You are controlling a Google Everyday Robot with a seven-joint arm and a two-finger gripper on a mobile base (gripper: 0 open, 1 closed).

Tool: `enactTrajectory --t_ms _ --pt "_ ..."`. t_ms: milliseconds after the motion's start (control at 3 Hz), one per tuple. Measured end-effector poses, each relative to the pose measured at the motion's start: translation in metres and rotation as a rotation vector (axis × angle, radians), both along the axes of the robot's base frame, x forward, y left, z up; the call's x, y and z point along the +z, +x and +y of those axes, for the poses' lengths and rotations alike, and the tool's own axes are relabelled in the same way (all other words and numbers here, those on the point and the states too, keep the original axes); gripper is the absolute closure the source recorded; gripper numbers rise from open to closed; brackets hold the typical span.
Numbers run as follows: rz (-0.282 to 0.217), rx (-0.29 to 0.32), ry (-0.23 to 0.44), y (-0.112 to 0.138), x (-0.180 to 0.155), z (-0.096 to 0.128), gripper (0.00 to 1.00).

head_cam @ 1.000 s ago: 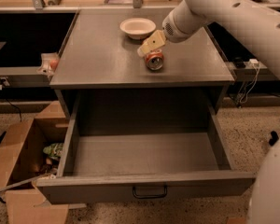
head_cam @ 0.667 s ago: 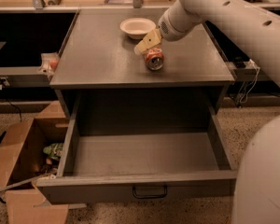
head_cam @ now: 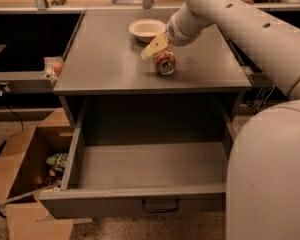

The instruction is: Place coke can into top drawer

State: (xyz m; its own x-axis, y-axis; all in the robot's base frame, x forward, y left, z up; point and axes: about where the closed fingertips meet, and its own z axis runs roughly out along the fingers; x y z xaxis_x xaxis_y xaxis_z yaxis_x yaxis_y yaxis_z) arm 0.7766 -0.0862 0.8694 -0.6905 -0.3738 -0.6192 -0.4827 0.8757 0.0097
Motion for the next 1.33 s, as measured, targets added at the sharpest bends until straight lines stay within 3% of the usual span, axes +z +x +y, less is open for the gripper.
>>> enactTrajectory --t_ms 333,667,1333 --pt "0.032 0.008 0.003 0.003 -0.003 0.009 0.0" --pt "0.058 0.012 0.007 0.003 -0.004 0.019 0.17" --pt "0.074 0.016 0.013 0.003 -0.004 0.027 0.64"
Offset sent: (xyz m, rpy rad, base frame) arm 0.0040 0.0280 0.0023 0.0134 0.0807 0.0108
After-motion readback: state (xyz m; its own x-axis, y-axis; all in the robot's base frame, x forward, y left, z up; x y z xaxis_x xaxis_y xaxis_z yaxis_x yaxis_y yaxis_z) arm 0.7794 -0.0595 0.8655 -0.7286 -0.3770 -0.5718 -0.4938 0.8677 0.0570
